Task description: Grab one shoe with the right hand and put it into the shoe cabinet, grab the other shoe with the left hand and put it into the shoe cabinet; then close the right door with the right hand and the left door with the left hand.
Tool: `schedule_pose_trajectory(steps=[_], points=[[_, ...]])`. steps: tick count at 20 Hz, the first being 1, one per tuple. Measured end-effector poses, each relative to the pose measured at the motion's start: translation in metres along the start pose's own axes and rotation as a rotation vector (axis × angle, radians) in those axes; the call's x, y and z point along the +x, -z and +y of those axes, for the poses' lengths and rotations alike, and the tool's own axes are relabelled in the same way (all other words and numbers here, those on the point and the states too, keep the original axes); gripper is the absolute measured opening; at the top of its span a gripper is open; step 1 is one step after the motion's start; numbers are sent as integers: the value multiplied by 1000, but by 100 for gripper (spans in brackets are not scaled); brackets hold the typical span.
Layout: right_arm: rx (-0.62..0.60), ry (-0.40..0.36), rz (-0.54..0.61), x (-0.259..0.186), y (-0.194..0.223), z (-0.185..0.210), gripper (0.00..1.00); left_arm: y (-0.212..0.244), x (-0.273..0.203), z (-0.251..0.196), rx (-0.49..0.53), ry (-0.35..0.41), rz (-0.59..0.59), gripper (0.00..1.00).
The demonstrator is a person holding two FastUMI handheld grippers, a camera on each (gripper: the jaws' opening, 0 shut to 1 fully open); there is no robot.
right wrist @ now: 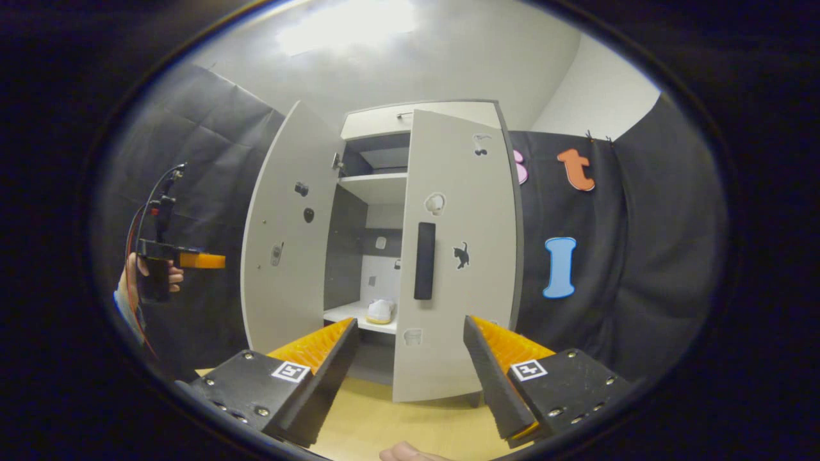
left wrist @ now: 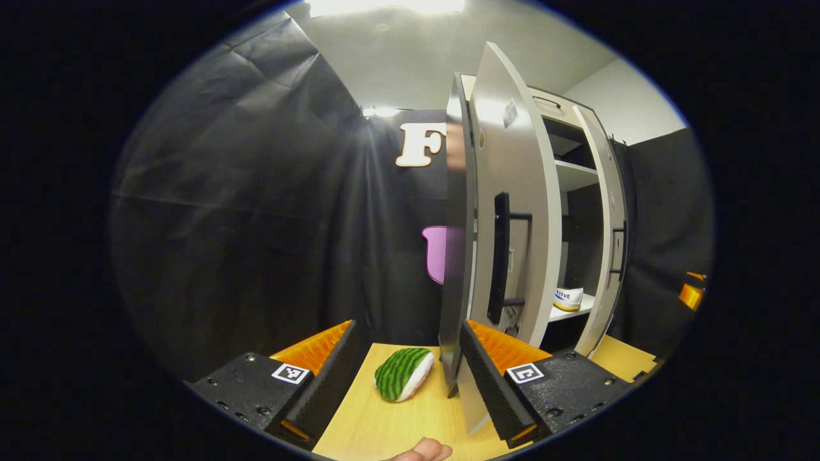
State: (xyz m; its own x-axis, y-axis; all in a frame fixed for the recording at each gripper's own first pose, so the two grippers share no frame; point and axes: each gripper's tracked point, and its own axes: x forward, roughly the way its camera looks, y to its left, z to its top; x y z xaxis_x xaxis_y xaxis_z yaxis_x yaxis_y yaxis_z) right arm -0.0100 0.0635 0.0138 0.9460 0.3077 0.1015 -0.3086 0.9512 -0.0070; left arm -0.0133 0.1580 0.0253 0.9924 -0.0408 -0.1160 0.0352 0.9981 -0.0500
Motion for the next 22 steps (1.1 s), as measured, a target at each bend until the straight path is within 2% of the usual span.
schedule_pose_trajectory(steps=[2,4,5,6,7,8,9,10,11,12,14,15,19,22], points=[[15,-9,7,0,5,-2,98,-9,12,-10,-32,21,7,96],[27,-7,9,-2,9,-9,98,-3,20,-33,-69,92,58,94],[37,-2,9,-3,11,-15,98,-1,14,-35,-52,79,86,94],[45,5,8,-4,12,-19,98,2,25,-36,-36,74,77,88],[49,8,9,-4,14,-23,98,2,26,-38,-20,71,86,89],[51,9,9,-5,15,-27,98,2,23,-45,-17,77,96,87],[55,12,7,-8,14,-34,98,-1,24,-49,-30,88,96,93],[62,17,5,-10,15,-39,98,3,23,-53,-37,106,115,92],[70,21,5,-10,16,-43,98,2,23,-60,-46,127,118,87],[81,26,4,-11,17,-48,98,4,24,-75,-52,143,129,93],[95,32,10,-13,20,-55,98,6,24,-102,-63,154,138,90],[96,39,11,-14,21,-59,98,5,25,-113,-46,167,133,93],[71,88,32,-17,32,-81,98,1,33,-156,16,202,104,93],[61,126,63,-12,39,-91,98,5,46,-212,-26,303,122,93]])
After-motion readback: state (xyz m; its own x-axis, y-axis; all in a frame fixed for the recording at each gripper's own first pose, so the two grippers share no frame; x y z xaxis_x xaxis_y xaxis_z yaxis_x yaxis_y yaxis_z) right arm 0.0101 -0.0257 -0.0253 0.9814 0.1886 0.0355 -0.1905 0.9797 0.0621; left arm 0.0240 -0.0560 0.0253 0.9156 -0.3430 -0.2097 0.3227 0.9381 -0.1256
